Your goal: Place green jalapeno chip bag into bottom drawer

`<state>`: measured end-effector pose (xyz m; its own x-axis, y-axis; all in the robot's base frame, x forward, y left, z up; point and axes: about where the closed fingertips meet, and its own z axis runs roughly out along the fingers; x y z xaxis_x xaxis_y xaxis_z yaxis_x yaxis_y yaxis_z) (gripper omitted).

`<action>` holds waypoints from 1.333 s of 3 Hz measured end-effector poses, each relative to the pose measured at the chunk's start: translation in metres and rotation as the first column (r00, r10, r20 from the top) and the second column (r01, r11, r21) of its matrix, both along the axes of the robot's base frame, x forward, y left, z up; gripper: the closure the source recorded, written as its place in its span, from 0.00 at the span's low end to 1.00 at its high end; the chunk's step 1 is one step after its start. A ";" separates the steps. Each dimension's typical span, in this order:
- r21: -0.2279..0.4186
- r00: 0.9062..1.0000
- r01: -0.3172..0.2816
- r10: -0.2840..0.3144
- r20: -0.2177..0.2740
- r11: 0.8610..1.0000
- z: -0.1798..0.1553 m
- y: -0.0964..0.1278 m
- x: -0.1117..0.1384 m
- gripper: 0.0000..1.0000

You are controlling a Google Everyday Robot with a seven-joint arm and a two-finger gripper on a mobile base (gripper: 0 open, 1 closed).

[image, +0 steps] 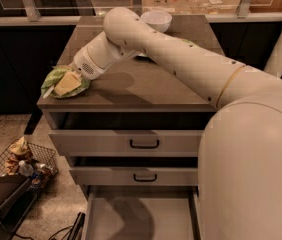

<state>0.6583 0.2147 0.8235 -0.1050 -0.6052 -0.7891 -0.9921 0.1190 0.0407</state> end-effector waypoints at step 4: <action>0.151 0.988 -0.097 0.077 0.133 0.984 0.057 -0.048 -0.074 1.00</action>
Offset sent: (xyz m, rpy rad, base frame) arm -0.0167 -0.0107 0.0245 0.0671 -0.0335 0.0755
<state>0.5841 0.1670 0.8805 0.0490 -0.4759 -0.8781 -0.9966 0.0345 -0.0743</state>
